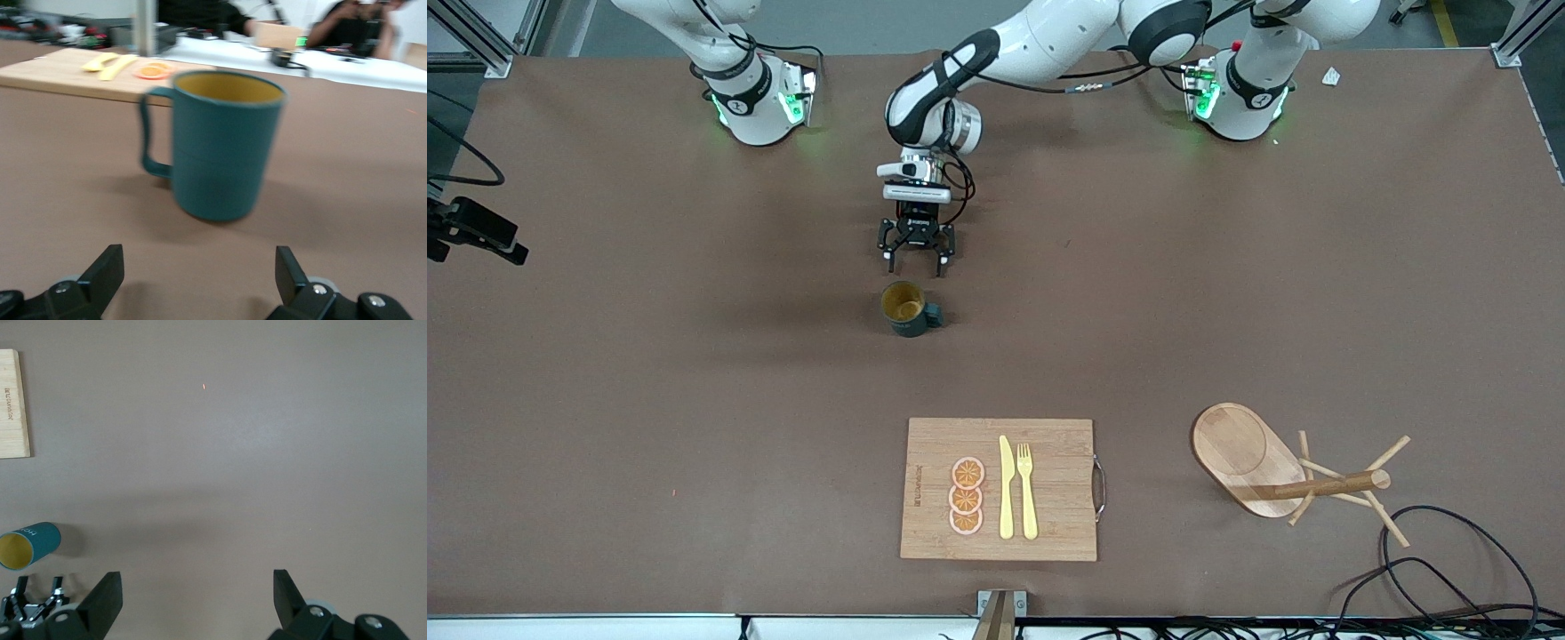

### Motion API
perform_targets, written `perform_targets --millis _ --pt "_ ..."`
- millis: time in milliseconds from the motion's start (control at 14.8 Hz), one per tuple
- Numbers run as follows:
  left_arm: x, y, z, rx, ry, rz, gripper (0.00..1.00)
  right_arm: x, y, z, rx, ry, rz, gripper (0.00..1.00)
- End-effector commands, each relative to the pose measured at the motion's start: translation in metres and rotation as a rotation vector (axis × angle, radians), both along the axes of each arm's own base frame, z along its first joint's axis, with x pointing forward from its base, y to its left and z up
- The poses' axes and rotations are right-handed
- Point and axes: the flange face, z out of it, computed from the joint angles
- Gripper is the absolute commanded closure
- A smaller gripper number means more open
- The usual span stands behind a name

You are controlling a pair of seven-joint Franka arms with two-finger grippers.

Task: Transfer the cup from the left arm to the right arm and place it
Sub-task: 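Open the left gripper and release the mug upright on the table, then raise the left gripper away while the right gripper reaches the mug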

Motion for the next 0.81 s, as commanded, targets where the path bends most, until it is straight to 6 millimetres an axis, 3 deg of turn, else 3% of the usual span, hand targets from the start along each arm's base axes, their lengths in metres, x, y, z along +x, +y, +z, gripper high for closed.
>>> perform_targets --millis 0,271,338,474,609,745 --pt "0.007 0.001 0.045 -0.039 0.048 0.169 0.0 -0.003 -0.002 0.0 0.017 -0.009 0.008 0.0" --pt "0.01 -0.004 0.114 -0.077 0.229 0.304 0.0 -0.003 0.002 -0.004 0.026 0.003 0.006 0.0" --pt "0.014 -0.003 0.139 -0.091 0.294 0.348 0.0 -0.003 0.005 -0.009 0.056 0.008 0.006 0.0" --pt "0.016 0.0 0.172 -0.121 0.421 0.426 0.0 -0.002 0.011 -0.022 0.103 0.028 -0.001 0.0" --pt "0.041 0.01 0.218 -0.202 0.511 0.515 0.0 -0.001 0.027 -0.033 0.122 0.042 0.014 0.0" --pt "0.064 0.024 0.252 -0.209 0.582 0.53 0.0 0.0 0.06 -0.055 0.124 0.069 -0.026 0.0"
